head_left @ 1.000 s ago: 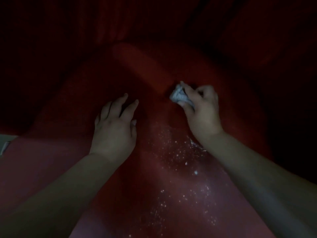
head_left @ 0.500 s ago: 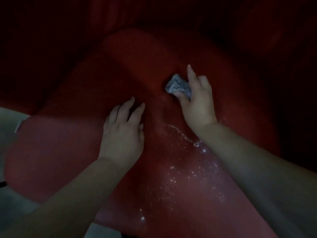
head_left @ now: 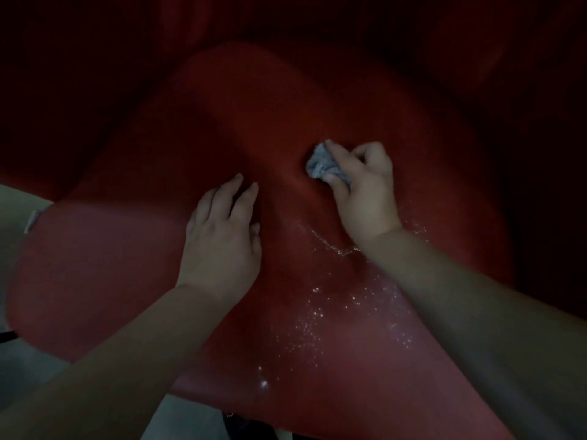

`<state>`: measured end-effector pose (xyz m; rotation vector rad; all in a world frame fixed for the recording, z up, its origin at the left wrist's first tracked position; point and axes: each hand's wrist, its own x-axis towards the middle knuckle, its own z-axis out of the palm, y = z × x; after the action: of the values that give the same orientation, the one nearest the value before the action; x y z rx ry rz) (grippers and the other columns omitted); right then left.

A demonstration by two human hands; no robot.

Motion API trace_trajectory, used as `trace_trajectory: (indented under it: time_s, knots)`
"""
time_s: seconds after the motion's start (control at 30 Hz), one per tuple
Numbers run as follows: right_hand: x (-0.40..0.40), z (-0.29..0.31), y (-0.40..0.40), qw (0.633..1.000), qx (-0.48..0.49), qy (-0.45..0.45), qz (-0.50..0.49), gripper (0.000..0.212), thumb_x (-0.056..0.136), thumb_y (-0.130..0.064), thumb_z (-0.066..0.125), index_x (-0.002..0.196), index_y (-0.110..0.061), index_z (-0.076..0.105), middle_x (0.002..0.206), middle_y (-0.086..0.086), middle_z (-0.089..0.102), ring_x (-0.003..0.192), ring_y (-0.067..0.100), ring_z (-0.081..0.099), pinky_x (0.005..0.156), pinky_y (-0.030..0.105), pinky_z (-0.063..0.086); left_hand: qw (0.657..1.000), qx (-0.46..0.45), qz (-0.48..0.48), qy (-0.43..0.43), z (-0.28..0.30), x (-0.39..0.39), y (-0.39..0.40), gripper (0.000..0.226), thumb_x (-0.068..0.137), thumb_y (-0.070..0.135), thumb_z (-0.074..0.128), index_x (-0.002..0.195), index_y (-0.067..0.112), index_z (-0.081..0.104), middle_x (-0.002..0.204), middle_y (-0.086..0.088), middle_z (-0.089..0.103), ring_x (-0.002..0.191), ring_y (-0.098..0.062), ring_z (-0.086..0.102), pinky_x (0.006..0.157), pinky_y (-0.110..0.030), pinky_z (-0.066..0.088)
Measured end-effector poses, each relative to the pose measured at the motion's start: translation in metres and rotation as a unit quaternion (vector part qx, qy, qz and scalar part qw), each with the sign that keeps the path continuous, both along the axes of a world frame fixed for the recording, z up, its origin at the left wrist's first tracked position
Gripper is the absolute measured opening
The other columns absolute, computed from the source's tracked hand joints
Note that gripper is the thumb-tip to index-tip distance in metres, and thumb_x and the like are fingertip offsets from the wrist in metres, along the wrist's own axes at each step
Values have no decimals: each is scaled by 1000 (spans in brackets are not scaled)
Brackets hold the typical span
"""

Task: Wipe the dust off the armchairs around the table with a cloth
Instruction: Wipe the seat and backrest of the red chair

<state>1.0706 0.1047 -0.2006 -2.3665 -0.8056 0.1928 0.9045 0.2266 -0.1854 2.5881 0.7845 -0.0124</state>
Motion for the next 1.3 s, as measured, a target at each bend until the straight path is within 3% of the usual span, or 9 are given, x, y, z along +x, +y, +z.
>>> trace_trajectory:
  time_s: [0.17,0.27,0.4,0.6,0.83,0.97,1.1,1.2,1.3]
  knots:
    - [-48,5,-20,995,17,14,101,49,81,-11,72,128,-20,61,99,6,49,95,22,47,87,42,47,1000,2,-9,-3,2,-1,-6,53,89,16,53,141,13,43,150,-7,35,136,-29,28,113,-47,26]
    - [-10,7,-18,998,28,-21,46,45,84,-14,68,127,-19,61,100,9,50,95,28,49,87,42,45,999,-1,-38,-18,2,9,-11,51,88,17,51,139,14,47,148,-7,37,134,-28,30,112,-48,28]
    - [35,0,-29,998,-45,-36,-40,44,87,-27,65,131,-27,59,109,7,51,104,26,46,96,43,40,998,3,-60,-24,-1,34,-12,47,90,16,53,137,16,49,147,-5,38,135,-27,30,111,-49,29]
    - [-24,3,-70,1000,-12,6,8,44,83,-18,70,126,-26,62,101,4,50,96,25,47,88,45,44,998,8,-61,-30,2,65,-16,45,91,17,51,136,16,51,146,-6,40,134,-28,31,109,-50,30]
    - [88,2,-67,996,-73,-22,-36,41,89,-26,62,130,-27,58,112,7,49,108,27,45,100,37,36,995,5,-91,-27,2,87,-26,44,93,17,50,137,18,50,147,-6,39,134,-29,30,110,-50,28]
    - [38,-3,-92,999,-26,0,-21,46,85,-17,67,129,-27,60,103,8,50,97,26,48,91,39,42,996,-1,-85,-21,-3,90,-30,44,92,18,50,136,19,51,147,-6,39,134,-29,31,107,-53,31]
    - [7,3,-114,1000,-2,24,9,45,83,-19,70,126,-28,61,100,-4,45,96,19,46,90,40,44,996,1,-92,-18,-1,89,-30,45,91,18,51,136,21,52,146,-5,39,133,-29,32,106,-54,32]
    - [49,0,-106,998,-21,-17,-48,42,86,-19,66,127,-24,61,102,6,47,98,26,47,91,43,43,995,7,-98,-19,-2,87,-27,45,92,16,52,136,21,51,146,-5,39,133,-29,31,107,-53,32]
    - [60,-5,-107,995,-38,-12,-94,43,87,-23,66,130,-27,59,108,4,46,105,22,44,99,38,40,994,16,-105,-17,-4,85,-27,45,92,15,52,137,21,50,147,-7,38,133,-31,31,106,-53,30]
